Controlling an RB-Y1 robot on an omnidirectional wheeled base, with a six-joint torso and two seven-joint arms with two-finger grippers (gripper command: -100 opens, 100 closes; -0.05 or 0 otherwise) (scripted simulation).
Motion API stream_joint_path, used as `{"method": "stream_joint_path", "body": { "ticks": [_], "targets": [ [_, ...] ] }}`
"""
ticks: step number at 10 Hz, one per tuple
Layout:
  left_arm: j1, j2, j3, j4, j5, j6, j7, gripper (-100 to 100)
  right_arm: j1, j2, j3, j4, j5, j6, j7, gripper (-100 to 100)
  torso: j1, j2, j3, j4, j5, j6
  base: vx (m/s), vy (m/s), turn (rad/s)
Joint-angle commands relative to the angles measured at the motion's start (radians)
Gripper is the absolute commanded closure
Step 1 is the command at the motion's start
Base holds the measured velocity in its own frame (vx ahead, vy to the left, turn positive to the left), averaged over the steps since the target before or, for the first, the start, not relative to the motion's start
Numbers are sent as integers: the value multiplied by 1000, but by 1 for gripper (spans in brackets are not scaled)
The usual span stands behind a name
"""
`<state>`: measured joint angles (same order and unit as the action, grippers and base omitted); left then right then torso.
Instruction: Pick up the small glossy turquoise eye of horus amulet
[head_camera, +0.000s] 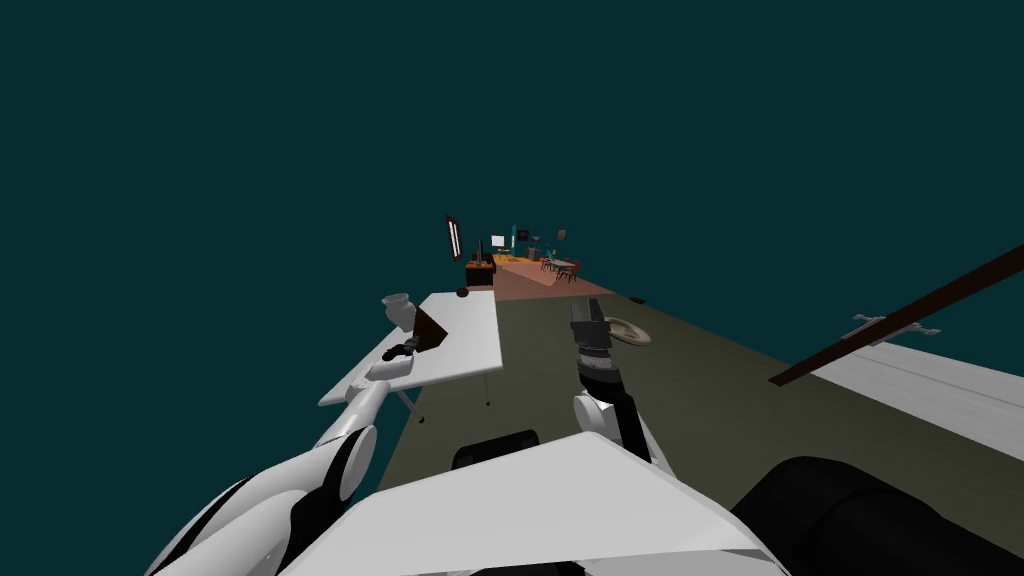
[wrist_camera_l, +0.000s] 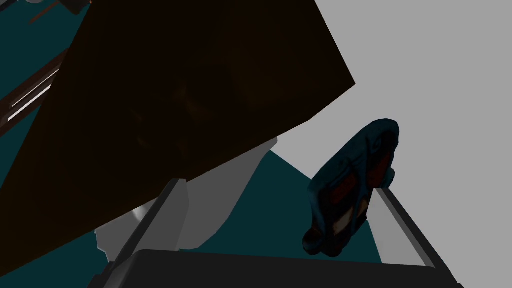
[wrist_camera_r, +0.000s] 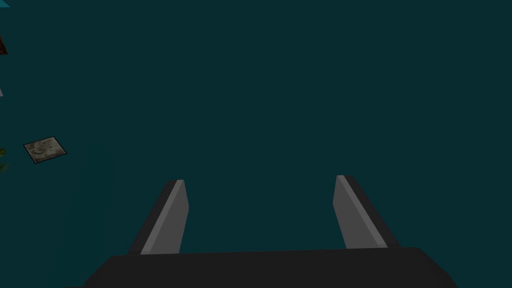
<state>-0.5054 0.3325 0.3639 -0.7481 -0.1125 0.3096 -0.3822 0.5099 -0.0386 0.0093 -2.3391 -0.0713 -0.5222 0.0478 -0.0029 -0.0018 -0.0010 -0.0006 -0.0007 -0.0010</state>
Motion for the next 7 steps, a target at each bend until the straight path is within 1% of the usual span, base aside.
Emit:
{"method": "stream_joint_path", "body": {
  "ticks": [1,2,4,5,6,7],
  "targets": [
    [-3,1,2,-1,0,37,0,-100,0,0,0,0,0,0,0,0,0,0,0,0,0,0,8,-18,3],
    [-32,12,15,14,-4,71,3,-100,0,0,0,0,0,0,0,0,1,0,0,0,0,0,6,-32,-26],
    [-32,12,15,14,-4,101,3,-100,0,0,0,0,0,0,0,0,1,0,0,0,0,0,3,-22,-7],
    [-59,23,28,30,-8,143,6,-100,0,0,0,0,0,0,0,0,2,0,0,0,0,0,4,-29,-26],
    [-59,23,28,30,-8,165,6,-100,0,0,0,0,0,0,0,0,1,0,0,0,0,0,6,-29,-16],
    [-86,33,40,45,-13,196,10,-100,0,0,0,0,0,0,0,0,1,0,0,0,0,0,4,-32,-30]
  ]
}}
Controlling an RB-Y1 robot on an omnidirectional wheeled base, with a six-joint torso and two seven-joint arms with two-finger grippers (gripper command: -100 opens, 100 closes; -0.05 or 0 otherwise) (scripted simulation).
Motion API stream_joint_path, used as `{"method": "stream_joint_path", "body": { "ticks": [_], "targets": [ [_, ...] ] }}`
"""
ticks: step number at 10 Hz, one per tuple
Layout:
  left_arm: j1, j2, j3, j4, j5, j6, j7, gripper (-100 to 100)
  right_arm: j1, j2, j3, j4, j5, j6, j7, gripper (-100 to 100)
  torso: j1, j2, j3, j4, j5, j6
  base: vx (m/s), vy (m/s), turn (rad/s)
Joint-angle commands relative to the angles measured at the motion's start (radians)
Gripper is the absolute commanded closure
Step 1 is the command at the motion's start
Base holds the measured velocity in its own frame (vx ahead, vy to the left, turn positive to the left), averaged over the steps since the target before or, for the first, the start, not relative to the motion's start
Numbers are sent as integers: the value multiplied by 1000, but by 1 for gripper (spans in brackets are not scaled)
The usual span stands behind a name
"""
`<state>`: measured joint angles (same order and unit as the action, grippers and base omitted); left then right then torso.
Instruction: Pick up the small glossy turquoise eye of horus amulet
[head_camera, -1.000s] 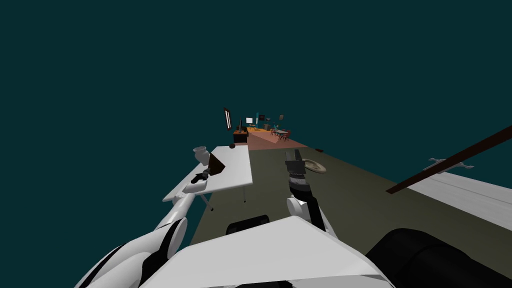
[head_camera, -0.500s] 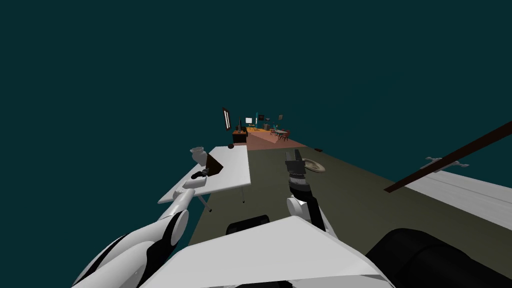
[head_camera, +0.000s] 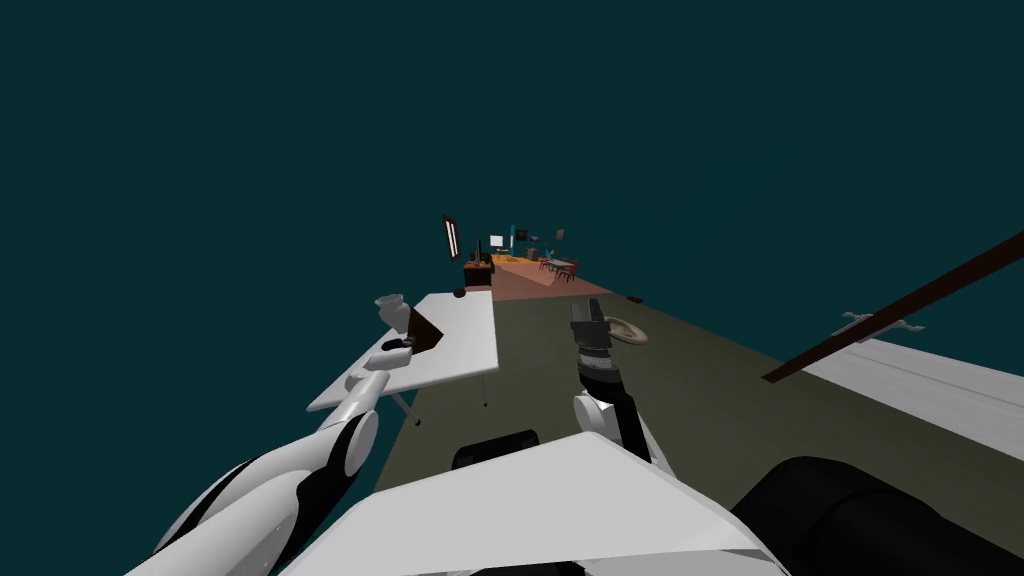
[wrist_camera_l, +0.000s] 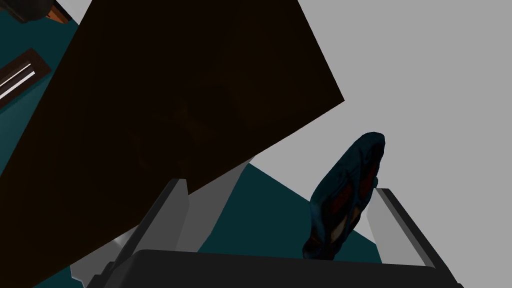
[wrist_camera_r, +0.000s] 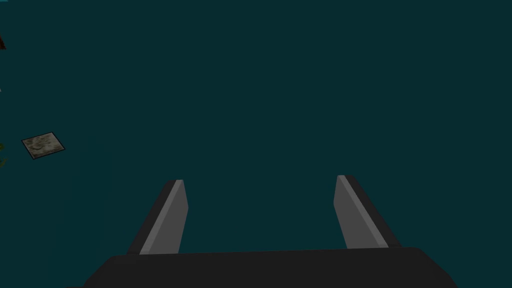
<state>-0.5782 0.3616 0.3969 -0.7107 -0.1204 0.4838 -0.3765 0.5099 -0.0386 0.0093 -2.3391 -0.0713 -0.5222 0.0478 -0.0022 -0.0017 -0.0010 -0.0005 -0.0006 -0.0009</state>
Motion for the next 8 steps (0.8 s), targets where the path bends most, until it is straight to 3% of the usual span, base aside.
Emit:
{"method": "stream_joint_path", "body": {
  "ticks": [1,2,4,8],
  "targets": [
    [-13,3,7,8,-5,50,4,-100,0,0,0,0,0,0,0,0,0,0,0,0,0,0,3,-24,-15],
    [-39,13,18,24,-11,78,8,-100,0,0,0,0,0,0,0,0,0,0,0,0,0,0,4,-25,-26],
    [-39,13,18,24,-11,117,8,-100,0,0,0,0,0,0,0,0,1,0,0,0,0,0,4,-13,-8],
    [-86,30,39,55,-24,229,18,-100,0,0,0,0,0,0,0,0,2,0,0,0,0,0,10,-9,-27]
  ]
}}
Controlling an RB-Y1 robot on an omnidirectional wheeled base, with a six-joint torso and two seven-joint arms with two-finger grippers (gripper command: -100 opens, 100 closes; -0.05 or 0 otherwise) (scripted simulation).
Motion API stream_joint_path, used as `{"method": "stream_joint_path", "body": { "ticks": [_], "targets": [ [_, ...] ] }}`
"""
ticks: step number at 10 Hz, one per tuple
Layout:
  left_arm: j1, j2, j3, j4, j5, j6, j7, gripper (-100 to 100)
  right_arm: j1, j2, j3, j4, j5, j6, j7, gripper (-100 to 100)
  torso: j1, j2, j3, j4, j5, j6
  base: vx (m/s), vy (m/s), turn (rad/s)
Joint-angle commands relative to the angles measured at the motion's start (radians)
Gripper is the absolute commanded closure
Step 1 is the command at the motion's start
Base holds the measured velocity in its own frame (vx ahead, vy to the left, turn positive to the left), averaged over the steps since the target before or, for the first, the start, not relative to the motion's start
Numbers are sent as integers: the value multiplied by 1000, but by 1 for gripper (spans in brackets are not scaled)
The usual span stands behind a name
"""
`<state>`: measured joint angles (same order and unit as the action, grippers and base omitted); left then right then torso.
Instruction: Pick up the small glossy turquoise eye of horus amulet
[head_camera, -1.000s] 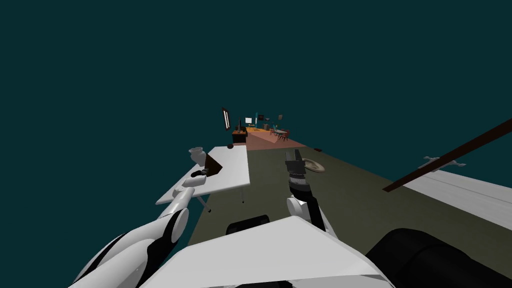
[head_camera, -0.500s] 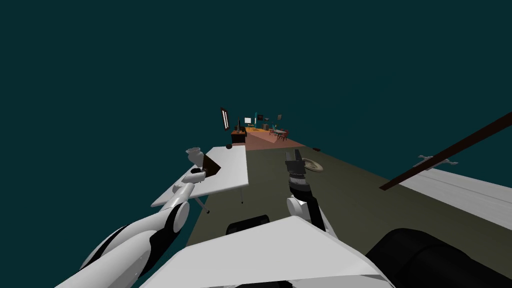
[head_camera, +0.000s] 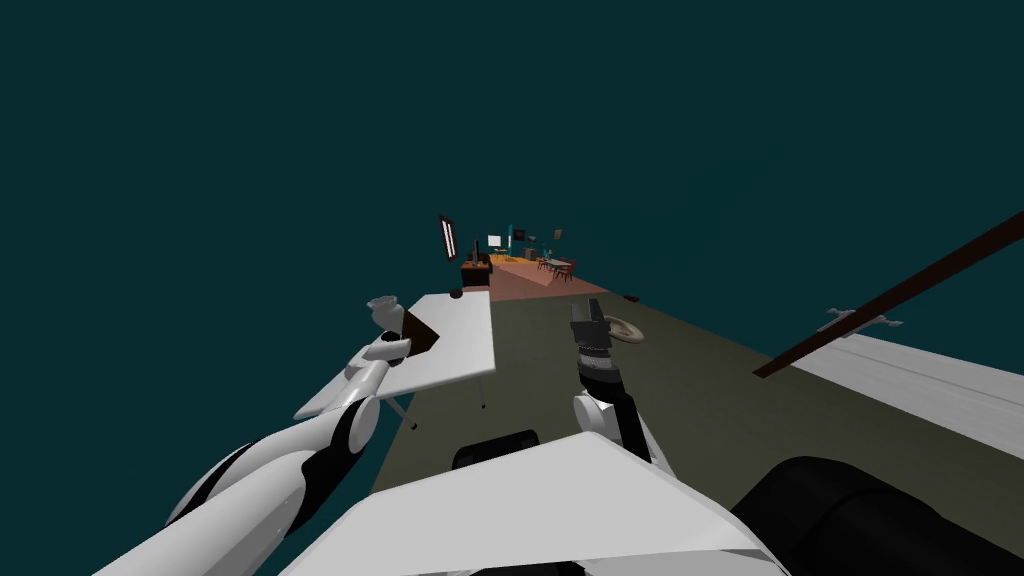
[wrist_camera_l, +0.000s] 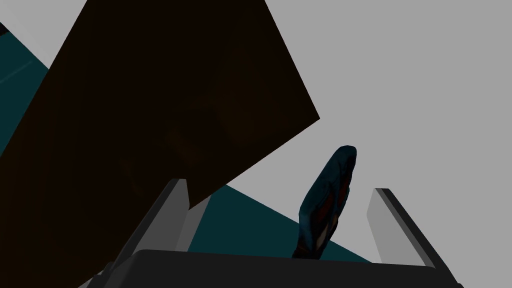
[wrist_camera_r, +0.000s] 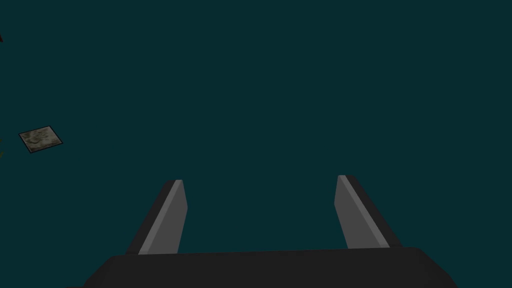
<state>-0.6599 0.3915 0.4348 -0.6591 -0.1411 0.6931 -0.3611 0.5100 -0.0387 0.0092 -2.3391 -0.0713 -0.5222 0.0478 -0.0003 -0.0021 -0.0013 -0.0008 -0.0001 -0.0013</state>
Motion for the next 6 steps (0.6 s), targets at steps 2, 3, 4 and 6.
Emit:
{"method": "stream_joint_path", "body": {
  "ticks": [2,3,4,6],
  "targets": [
    [-25,8,10,19,-10,70,8,-100,0,0,0,0,0,0,0,0,0,0,0,0,0,0,10,0,-17],
    [-25,8,10,19,-10,86,8,-100,0,0,0,0,0,0,0,0,0,0,0,0,0,0,13,3,-25],
    [-45,15,18,34,-18,119,14,-100,0,0,0,0,0,0,0,0,0,0,0,0,0,0,20,8,-37],
    [-63,22,25,49,-27,169,21,-100,0,0,0,0,0,0,0,0,1,0,0,0,0,0,18,14,-37]
  ]
}}
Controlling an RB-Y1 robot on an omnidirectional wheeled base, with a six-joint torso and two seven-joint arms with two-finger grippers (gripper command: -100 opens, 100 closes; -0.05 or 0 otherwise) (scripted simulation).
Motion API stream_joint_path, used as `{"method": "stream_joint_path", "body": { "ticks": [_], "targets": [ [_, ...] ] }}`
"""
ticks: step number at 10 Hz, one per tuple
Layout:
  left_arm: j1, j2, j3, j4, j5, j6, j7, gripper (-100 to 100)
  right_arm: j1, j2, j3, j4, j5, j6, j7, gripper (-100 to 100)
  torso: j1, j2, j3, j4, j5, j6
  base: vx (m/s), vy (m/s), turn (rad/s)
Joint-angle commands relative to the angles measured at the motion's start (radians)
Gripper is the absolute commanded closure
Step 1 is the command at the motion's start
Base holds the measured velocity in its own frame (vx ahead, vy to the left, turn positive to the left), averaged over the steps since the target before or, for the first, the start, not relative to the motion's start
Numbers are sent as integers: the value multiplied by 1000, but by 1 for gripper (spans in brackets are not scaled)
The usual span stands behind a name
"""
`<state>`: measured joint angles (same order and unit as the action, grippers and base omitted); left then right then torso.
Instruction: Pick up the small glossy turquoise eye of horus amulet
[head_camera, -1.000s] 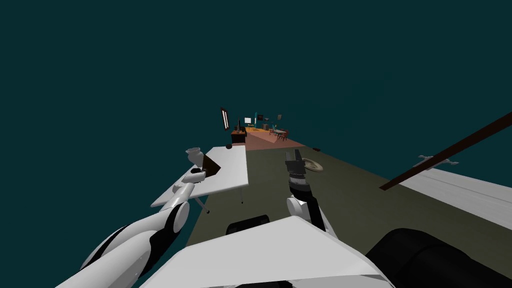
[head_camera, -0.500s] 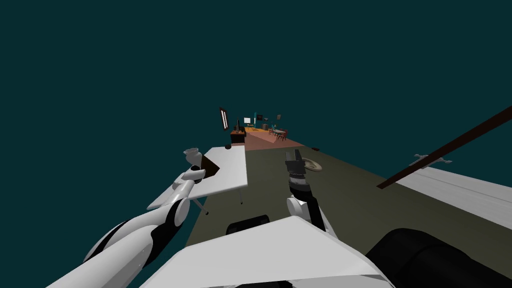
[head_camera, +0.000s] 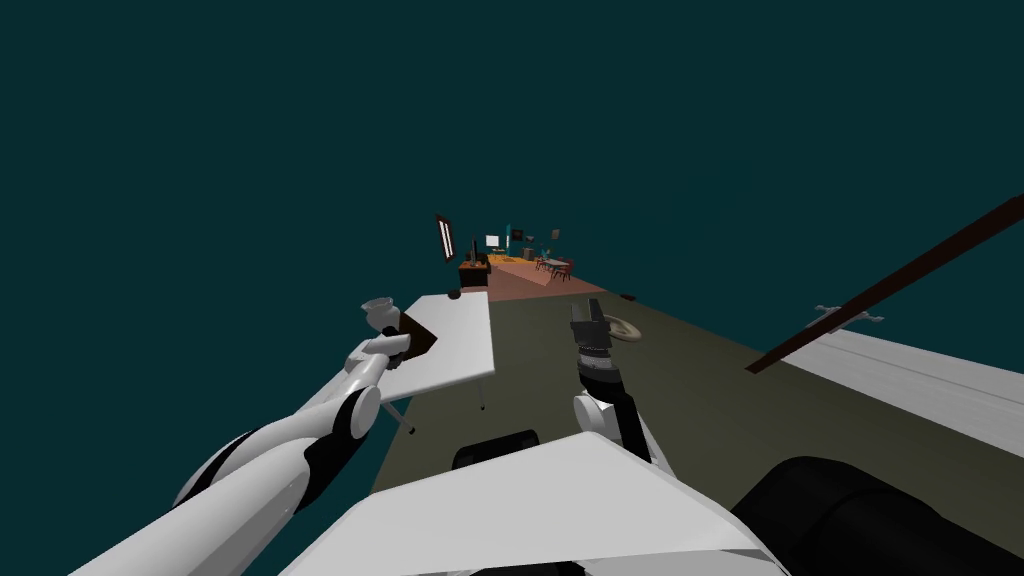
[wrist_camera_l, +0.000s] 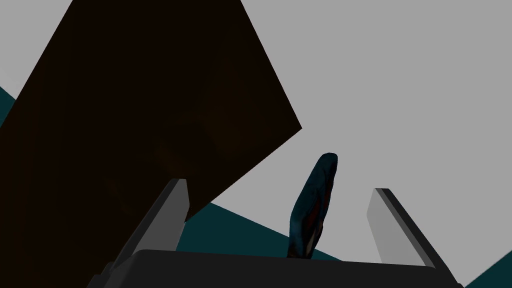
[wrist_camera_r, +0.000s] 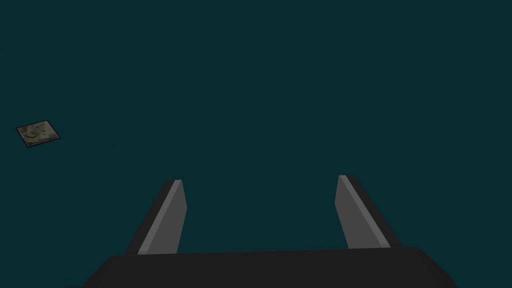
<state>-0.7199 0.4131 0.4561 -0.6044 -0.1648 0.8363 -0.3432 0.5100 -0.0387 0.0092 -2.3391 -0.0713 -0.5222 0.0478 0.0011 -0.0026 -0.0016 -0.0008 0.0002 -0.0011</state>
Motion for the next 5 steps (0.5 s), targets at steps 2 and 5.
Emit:
{"method": "stream_joint_path", "body": {
  "ticks": [2,5],
  "targets": [
    [-19,7,10,9,-13,80,10,-100,0,0,0,0,0,0,0,0,0,0,0,0,0,0,16,25,-29],
    [-46,21,20,34,-33,177,25,-100,0,0,0,0,0,0,0,0,1,0,0,0,0,0,27,37,-44]
  ]
}}
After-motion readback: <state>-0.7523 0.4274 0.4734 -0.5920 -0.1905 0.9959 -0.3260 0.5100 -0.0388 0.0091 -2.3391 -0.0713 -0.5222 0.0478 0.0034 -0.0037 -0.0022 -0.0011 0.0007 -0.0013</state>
